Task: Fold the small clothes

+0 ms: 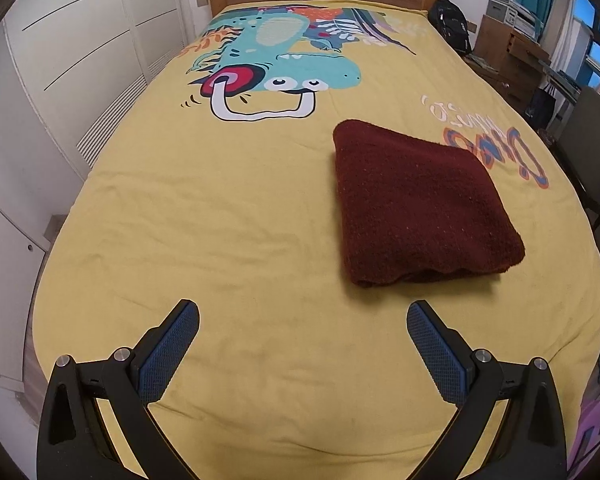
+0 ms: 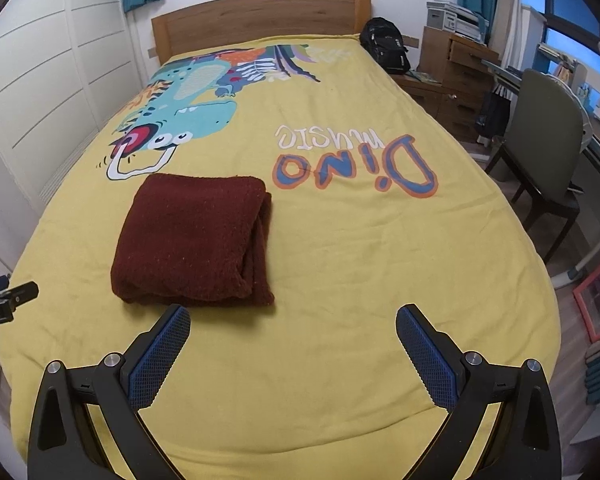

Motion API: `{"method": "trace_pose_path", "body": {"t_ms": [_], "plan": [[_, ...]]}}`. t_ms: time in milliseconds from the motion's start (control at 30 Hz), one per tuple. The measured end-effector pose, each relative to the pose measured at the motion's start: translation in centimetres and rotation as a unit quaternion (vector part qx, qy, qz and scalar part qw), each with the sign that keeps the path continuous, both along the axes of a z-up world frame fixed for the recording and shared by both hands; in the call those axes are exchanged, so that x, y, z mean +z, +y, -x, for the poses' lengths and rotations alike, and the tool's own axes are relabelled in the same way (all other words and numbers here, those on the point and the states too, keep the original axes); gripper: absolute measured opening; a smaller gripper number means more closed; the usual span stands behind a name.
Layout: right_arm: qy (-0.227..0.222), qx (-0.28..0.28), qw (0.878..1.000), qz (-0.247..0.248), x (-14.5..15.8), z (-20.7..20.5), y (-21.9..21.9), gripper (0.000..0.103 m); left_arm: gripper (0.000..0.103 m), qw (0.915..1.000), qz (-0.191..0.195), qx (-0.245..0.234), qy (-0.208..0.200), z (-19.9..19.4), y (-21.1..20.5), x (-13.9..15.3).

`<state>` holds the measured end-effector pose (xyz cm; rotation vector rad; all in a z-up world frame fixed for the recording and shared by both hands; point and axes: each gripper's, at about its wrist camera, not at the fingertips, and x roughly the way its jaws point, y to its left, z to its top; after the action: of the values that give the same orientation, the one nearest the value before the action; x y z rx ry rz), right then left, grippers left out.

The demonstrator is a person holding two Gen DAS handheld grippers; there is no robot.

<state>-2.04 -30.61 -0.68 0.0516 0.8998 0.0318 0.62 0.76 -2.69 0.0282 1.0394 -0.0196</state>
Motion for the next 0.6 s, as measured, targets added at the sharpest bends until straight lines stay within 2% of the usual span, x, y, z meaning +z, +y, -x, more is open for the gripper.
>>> {"method": "trace_pose_path", "body": {"t_ms": [600], "plan": [[0.001,-0.001,1.0,0.001,0.37,0.57,-0.21,0.103,0.102,1.0,-0.008,0.001,-0.003,0.59,-0.6,0.31]]}}
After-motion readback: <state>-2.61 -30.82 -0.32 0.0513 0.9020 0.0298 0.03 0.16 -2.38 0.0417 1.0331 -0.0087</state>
